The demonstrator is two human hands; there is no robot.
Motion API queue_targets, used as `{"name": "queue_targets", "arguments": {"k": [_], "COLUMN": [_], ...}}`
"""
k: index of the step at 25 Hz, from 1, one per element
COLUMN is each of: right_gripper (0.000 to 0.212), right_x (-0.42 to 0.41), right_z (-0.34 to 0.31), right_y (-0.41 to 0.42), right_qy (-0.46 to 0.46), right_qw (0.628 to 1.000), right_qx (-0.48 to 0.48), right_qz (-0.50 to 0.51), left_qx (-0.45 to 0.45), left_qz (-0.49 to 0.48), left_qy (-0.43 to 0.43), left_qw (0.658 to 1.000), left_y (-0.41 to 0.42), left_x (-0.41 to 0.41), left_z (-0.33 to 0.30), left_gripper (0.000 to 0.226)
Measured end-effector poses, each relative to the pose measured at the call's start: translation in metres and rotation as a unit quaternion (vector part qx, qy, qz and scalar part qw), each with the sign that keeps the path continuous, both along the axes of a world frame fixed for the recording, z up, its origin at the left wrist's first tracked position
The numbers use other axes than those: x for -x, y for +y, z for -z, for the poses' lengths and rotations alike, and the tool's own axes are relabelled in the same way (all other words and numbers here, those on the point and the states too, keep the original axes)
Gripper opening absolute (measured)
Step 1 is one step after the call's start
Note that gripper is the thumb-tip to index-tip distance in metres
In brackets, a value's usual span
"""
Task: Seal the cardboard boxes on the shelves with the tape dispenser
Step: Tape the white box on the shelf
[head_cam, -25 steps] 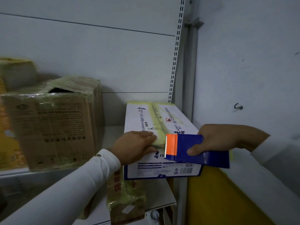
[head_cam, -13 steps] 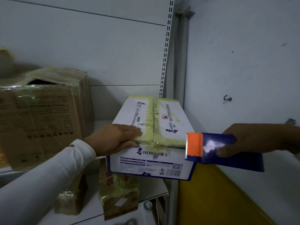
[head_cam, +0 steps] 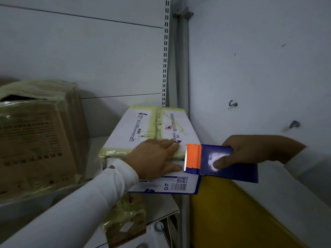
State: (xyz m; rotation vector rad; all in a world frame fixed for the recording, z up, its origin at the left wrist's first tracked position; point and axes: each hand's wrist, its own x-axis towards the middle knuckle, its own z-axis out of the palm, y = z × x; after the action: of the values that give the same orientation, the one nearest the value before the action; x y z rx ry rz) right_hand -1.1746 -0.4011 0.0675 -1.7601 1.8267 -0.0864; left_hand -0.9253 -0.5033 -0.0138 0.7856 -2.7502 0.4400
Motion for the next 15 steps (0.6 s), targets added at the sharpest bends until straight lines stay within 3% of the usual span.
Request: {"name": "queue_targets", "arguments": {"k": [3,8,11,15], "right_gripper": [0.028,0.033,0.044,0.042], "right_x": [0.003,0.026,0.057,0.071], "right_z": [0.006,0.009,0.006,0.017], "right_y": [0.001,0.011,0.033,0.042], "right_qy": [-0.014,-0.011,-0.030,-0.035], "right_qw": [1.000,1.000,0.999,0.999], "right_qx": [-0.003,0.009,-0.014,-0.010], "right_qz": [-0.002,-0.025,-0.017,0.016], "left_qx": [0.001,0.004,0.006,-0.004], "left_qz": [0.013,0.049,0.048,0.036], "left_qy": [-0.007,0.005,0.018,0.013], "left_qw": [1.000,0.999,0.999,0.999], "left_y": [-0.012,-0.019,-0.019,-0.016], "left_x": [0.006,-0.011,-0.025,-0.027], "left_z": [0.004,0.005,0.005,0.003], "left_gripper": [0.056,0.060,0.060,0.066]}}
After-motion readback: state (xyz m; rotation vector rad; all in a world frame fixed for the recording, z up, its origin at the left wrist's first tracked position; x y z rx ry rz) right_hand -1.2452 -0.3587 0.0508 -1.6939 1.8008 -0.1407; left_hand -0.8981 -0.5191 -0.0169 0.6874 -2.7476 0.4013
